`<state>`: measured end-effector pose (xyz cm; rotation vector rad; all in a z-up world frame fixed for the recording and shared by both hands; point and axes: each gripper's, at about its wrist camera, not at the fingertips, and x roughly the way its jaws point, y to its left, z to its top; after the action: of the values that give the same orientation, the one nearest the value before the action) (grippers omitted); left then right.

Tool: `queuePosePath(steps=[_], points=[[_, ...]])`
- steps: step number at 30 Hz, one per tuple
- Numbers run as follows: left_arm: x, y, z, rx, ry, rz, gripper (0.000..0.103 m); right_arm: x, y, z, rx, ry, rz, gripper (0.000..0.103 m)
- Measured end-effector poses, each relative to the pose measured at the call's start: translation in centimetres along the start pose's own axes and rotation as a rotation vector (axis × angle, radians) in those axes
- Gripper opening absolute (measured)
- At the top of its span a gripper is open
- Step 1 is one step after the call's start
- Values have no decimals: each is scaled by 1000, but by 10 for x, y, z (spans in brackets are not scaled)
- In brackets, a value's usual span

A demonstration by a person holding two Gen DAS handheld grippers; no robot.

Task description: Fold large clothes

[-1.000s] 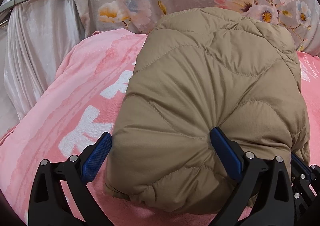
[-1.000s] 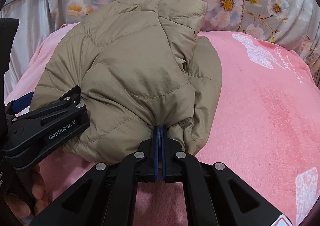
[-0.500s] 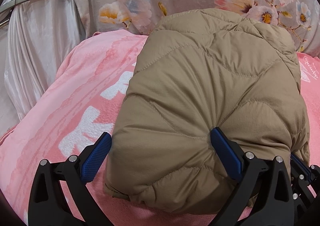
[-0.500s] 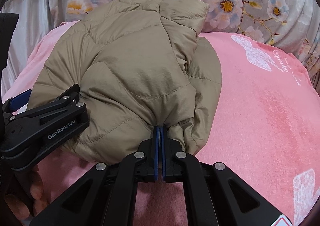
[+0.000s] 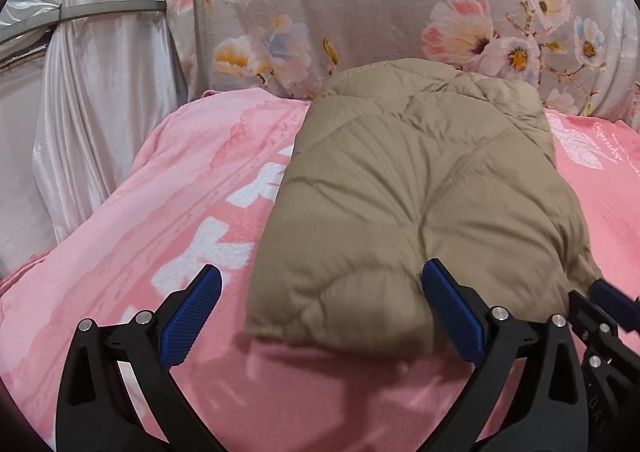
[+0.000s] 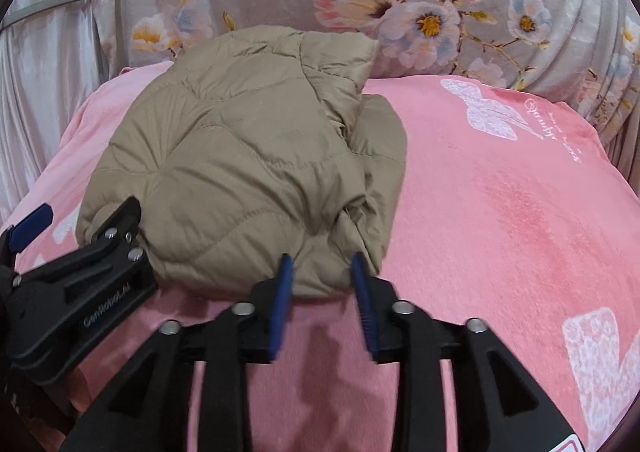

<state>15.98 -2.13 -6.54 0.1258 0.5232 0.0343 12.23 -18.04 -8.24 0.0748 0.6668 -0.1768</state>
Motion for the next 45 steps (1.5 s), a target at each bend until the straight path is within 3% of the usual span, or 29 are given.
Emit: queuePosePath(steps=[2, 4, 11, 24, 45], points=[[-9, 1, -7, -2, 9, -8, 98, -9, -5, -7, 8, -7, 0, 56], [-16, 3, -13, -6, 17, -14, 98, -18, -8, -17, 7, -8, -7, 59], [-36, 7, -31, -45, 49, -49, 98, -42, -13, -41, -6, -33, -27, 86], [-54, 0, -47, -29, 66, -46, 98, -54, -19, -53, 20, -46, -36, 87], [-51, 2, -49, -21, 72, -43, 98, -54, -19, -56, 21, -55, -46, 87]])
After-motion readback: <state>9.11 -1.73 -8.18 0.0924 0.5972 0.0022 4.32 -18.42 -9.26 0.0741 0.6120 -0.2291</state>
